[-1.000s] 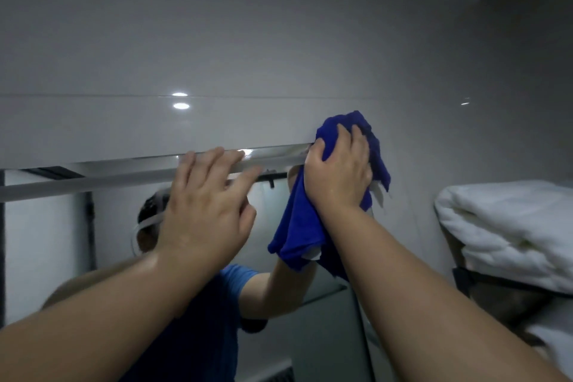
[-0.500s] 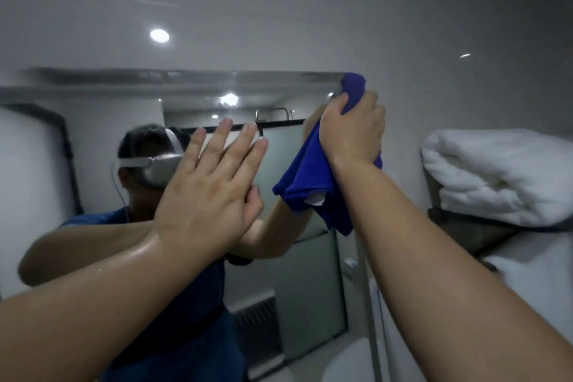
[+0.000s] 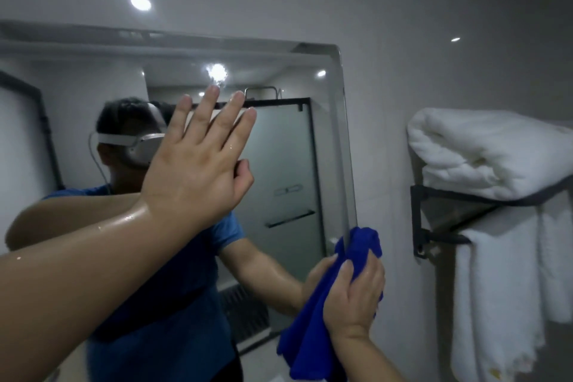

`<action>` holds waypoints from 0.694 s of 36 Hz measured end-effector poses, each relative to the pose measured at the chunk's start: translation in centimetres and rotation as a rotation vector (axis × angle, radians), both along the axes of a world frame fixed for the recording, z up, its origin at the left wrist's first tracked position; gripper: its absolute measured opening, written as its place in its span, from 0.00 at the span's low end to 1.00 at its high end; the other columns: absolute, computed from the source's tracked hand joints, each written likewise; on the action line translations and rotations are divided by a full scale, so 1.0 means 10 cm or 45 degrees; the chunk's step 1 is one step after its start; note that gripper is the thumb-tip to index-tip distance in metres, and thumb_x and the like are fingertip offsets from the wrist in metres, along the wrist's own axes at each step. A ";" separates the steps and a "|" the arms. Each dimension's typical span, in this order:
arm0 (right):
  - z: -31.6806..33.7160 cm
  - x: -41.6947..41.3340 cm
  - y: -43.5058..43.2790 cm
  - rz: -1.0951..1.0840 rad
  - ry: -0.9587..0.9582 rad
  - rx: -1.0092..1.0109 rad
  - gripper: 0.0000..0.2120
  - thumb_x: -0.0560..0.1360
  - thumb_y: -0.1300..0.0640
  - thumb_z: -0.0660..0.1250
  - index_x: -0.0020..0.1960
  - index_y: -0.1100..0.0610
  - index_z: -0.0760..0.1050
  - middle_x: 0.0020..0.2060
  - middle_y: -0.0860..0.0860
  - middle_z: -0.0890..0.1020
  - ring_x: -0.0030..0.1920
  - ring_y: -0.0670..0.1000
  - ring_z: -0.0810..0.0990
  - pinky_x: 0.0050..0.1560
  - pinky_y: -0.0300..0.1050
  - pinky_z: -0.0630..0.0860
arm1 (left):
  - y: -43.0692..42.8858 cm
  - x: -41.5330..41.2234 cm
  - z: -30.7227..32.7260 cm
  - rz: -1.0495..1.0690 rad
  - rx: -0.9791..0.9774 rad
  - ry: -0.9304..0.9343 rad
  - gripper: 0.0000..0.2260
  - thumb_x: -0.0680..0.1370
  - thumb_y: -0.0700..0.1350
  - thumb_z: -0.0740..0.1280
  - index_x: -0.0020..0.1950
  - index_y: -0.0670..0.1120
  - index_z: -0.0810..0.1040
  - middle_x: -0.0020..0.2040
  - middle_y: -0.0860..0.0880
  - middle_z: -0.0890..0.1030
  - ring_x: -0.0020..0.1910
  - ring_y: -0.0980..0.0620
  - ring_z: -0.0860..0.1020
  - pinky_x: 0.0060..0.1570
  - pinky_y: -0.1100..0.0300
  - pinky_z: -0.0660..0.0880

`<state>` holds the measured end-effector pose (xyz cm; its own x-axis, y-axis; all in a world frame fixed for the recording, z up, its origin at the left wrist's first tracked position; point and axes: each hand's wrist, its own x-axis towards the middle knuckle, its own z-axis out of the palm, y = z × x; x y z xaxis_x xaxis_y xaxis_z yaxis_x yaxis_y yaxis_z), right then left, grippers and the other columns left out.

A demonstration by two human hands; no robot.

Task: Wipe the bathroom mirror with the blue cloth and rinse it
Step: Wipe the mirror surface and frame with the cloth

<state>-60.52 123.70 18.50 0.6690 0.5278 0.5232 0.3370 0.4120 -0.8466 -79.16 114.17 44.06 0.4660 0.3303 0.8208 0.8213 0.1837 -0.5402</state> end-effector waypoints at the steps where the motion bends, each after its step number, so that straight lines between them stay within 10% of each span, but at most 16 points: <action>1: -0.01 0.00 -0.01 0.000 0.008 -0.061 0.26 0.83 0.45 0.54 0.77 0.56 0.68 0.70 0.53 0.75 0.68 0.54 0.75 0.70 0.48 0.67 | 0.00 0.00 0.00 0.001 -0.004 0.004 0.33 0.81 0.55 0.56 0.86 0.47 0.57 0.86 0.44 0.54 0.86 0.39 0.49 0.82 0.37 0.49; 15: 3.07 0.06 0.09 -0.085 -0.485 0.207 0.35 0.86 0.41 0.53 0.87 0.57 0.51 0.84 0.59 0.59 0.83 0.60 0.58 0.82 0.64 0.58 | 0.02 -0.03 0.00 0.009 -0.057 -0.005 0.33 0.82 0.56 0.55 0.86 0.46 0.56 0.86 0.44 0.53 0.85 0.39 0.49 0.82 0.37 0.47; 25: 2.60 0.08 0.18 -0.105 -0.364 0.301 0.33 0.84 0.42 0.51 0.85 0.56 0.59 0.81 0.56 0.67 0.81 0.57 0.65 0.79 0.59 0.65 | 0.04 0.13 -0.82 -0.112 -0.300 0.113 0.32 0.78 0.56 0.63 0.83 0.51 0.66 0.85 0.45 0.60 0.85 0.39 0.55 0.81 0.34 0.49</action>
<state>-59.70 125.53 44.46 0.5135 0.3208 0.7959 0.5860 0.5464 -0.5984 -77.83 114.60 35.83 0.5684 0.4625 0.6805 0.7758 -0.0257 -0.6305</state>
